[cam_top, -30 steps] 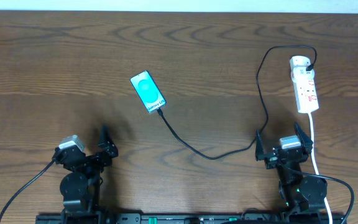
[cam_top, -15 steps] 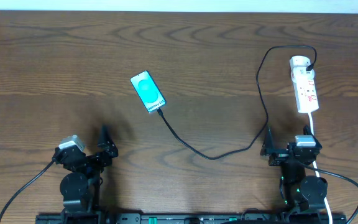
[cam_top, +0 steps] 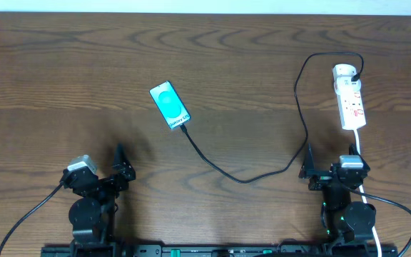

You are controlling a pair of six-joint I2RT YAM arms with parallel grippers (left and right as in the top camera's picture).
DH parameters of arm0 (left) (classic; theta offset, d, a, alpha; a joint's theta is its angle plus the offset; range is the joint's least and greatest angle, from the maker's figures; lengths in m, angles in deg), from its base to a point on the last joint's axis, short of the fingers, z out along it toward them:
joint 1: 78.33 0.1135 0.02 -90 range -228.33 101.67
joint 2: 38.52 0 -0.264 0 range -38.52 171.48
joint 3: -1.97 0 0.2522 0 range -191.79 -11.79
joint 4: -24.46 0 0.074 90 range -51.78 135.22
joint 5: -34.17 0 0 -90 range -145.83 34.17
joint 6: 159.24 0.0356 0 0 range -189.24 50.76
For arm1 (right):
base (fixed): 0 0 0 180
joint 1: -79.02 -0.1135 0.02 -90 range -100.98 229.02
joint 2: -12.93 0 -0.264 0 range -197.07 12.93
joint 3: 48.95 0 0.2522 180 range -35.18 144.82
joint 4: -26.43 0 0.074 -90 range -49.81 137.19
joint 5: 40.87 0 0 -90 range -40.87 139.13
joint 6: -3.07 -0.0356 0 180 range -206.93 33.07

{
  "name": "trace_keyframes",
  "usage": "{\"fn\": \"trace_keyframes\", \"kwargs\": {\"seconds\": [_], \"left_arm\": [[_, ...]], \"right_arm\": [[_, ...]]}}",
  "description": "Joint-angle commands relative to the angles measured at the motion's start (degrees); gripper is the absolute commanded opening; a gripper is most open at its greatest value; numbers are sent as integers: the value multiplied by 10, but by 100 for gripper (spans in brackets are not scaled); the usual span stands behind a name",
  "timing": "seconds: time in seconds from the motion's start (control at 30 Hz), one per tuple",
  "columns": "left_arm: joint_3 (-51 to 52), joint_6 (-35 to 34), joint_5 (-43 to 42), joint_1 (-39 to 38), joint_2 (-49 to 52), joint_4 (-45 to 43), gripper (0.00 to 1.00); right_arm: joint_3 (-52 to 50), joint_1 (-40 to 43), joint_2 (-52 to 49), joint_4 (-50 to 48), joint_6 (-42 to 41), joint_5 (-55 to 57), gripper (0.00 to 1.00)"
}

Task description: Plug charger to phone and switch on socket

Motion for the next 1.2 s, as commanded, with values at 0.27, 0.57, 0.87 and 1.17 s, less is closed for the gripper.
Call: {"fn": "trace_keyframes", "kwargs": {"seconds": [0.27, 0.57, 0.87, 1.17], "left_arm": [[10, 1, 1, 2, -3, 16, 94], [10, 146, -48, 2, 0, 13, 94], [10, 180, -74, 2, 0, 12, 95], [10, 180, -74, 2, 0, 12, 94]], "right_arm": [[-1, 2, 4, 1, -8, 9, 99], [-1, 2, 4, 1, -8, 9, 99], [-1, 2, 4, 1, -8, 9, 99], [-1, 2, 4, 1, -8, 9, 99]]}}
